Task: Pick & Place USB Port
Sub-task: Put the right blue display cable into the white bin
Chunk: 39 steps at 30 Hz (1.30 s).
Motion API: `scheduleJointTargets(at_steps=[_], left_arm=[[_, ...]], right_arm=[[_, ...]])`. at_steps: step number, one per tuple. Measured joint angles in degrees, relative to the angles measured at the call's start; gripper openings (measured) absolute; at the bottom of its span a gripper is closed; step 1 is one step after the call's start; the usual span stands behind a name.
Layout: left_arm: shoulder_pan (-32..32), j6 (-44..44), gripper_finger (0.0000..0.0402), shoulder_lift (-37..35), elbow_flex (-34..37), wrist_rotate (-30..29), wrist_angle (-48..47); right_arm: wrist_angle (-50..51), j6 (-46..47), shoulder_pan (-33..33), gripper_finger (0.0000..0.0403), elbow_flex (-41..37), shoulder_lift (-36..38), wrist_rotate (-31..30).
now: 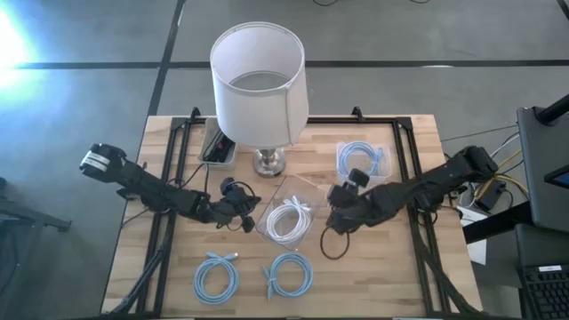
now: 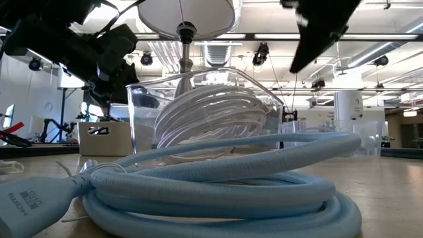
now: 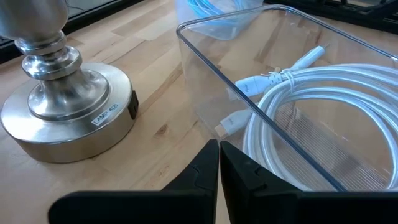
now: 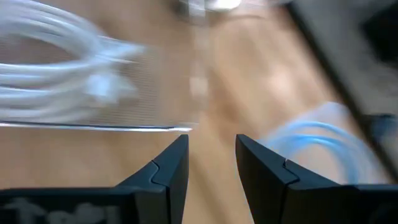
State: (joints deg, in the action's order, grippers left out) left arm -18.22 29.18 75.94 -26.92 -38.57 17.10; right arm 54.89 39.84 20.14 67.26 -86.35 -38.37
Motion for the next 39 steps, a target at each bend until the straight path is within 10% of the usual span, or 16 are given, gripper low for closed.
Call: scheduleJointTargets(at_steps=[15, 39], left_arm=[[-0.63, -0.78, 0.0019, 0.00, 0.00, 0.07, 1.86], [-0.76, -0.67, 0.0019, 0.00, -0.04, 0.44, 2.62]], right_arm=[[-45.59, 3.66, 8.00, 0.0128, -10.39, -6.05, 32.01], [-44.35, 2.07, 5.03, 0.0114, -3.57, -21.49, 35.35]])
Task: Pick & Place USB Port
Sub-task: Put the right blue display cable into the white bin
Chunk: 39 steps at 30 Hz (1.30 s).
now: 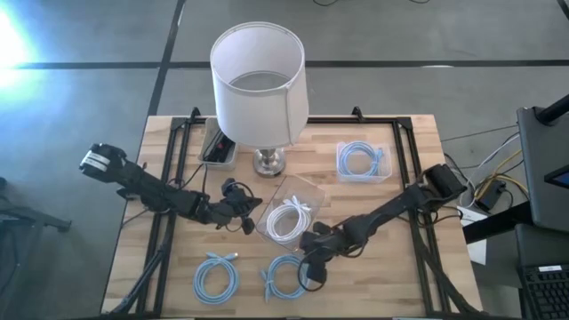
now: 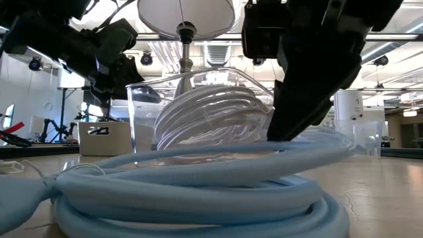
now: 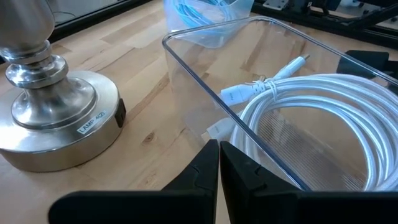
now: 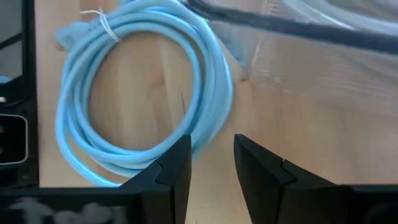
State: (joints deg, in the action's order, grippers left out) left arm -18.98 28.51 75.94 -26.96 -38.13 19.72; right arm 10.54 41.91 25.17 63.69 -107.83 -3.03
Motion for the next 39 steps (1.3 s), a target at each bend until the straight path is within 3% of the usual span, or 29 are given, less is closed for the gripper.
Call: scheduleJointTargets(at_steps=[24, 32, 39], left_arm=[[0.02, 0.00, 0.0019, 0.00, -0.02, 0.09, -0.01], [0.02, 0.32, 0.0019, 0.00, -0.02, 0.17, 0.01], [-0.02, 0.46, 0.0019, 0.00, -0.02, 0.17, 0.01]], right_arm=[[-4.09, 1.51, -0.46, 0.0100, -0.55, -0.43, 1.60], [-9.81, 2.60, -0.44, 0.0097, 0.77, -6.76, 1.27], [-9.53, -2.93, -0.40, 0.0085, 2.61, -9.98, 0.77]])
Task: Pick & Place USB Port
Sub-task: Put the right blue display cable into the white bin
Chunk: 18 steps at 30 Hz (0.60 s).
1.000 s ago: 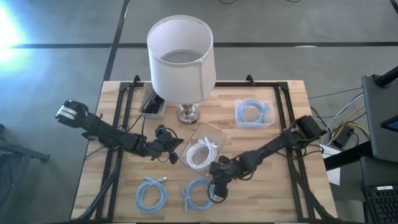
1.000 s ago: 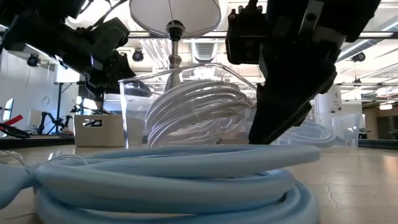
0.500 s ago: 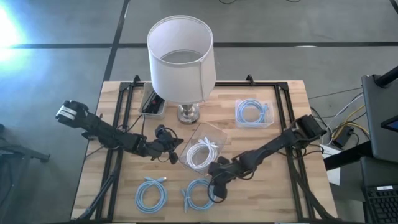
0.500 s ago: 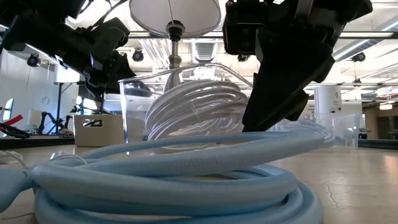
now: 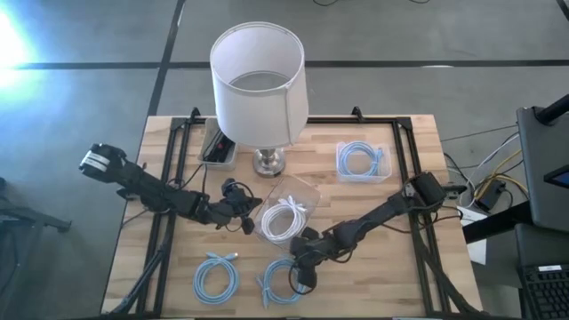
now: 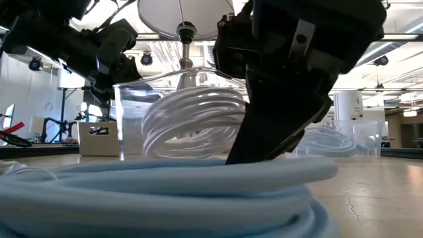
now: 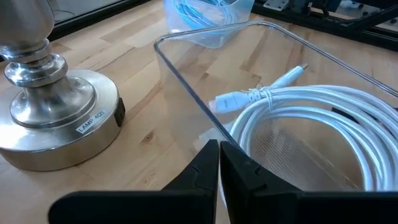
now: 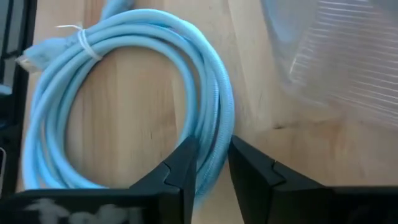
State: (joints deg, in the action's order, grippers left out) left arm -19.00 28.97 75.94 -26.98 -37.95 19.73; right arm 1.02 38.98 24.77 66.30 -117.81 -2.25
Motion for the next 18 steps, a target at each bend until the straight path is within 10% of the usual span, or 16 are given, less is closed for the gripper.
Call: scheduleJointTargets(at_steps=[18], left_arm=[[0.00, -0.02, 0.0019, 0.00, 0.00, -0.04, -0.07]], right_arm=[[33.66, -3.44, 0.38, 0.0015, 5.45, 12.16, -3.94]])
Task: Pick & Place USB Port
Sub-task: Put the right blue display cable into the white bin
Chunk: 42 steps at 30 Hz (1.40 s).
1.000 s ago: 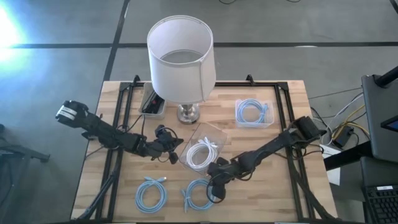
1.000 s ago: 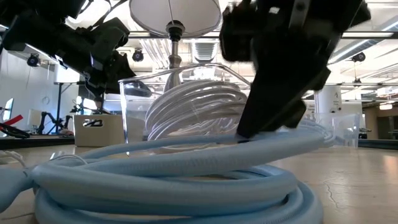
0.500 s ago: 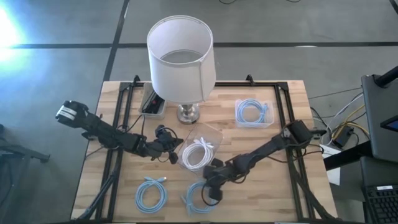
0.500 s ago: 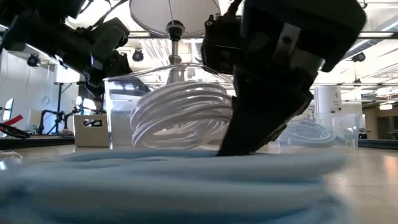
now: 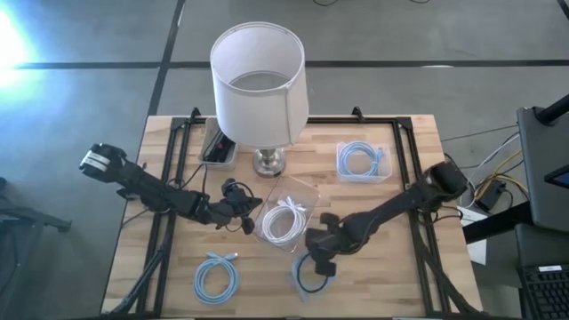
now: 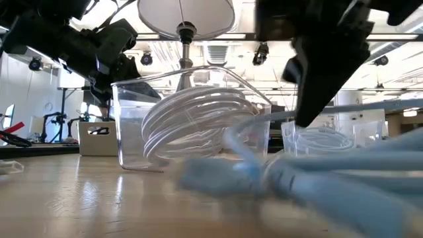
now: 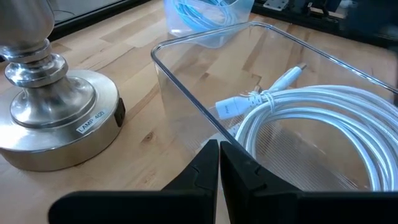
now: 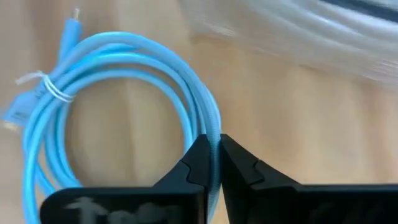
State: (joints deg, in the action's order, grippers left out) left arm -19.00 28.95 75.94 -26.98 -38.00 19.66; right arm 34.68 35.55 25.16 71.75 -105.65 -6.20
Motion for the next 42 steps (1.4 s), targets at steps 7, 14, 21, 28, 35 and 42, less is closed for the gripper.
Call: scheduleJointTargets(at_steps=[7, 14, 21, 28, 35, 42], left_arm=[[0.00, 0.00, 0.0019, 0.00, 0.02, 0.02, 0.00], [-0.02, 0.00, 0.0019, 0.00, 0.02, 0.01, -0.15], [0.00, -0.02, 0.0019, 0.00, 0.02, 0.00, -0.31], [0.00, -0.03, 0.0019, 0.00, 0.02, -0.02, -0.35], [0.00, -0.02, 0.0019, 0.00, 0.02, -0.27, -0.35], [0.00, 0.09, 0.0019, 0.00, 0.02, -0.33, -0.36]], right_arm=[[18.28, 2.79, 0.49, 0.0014, 0.89, 8.00, -12.85], [29.06, 7.80, 0.47, 0.0014, 0.12, 18.14, -20.82], [37.40, 7.83, 0.45, 0.0013, 0.12, 28.07, -26.80], [47.19, 7.94, 0.40, 0.0013, 0.12, 37.47, -38.91], [51.97, 14.55, -0.34, 0.0013, -0.88, 44.00, -58.79], [52.08, 21.06, -6.91, 0.0013, -5.88, 47.37, -59.77]])
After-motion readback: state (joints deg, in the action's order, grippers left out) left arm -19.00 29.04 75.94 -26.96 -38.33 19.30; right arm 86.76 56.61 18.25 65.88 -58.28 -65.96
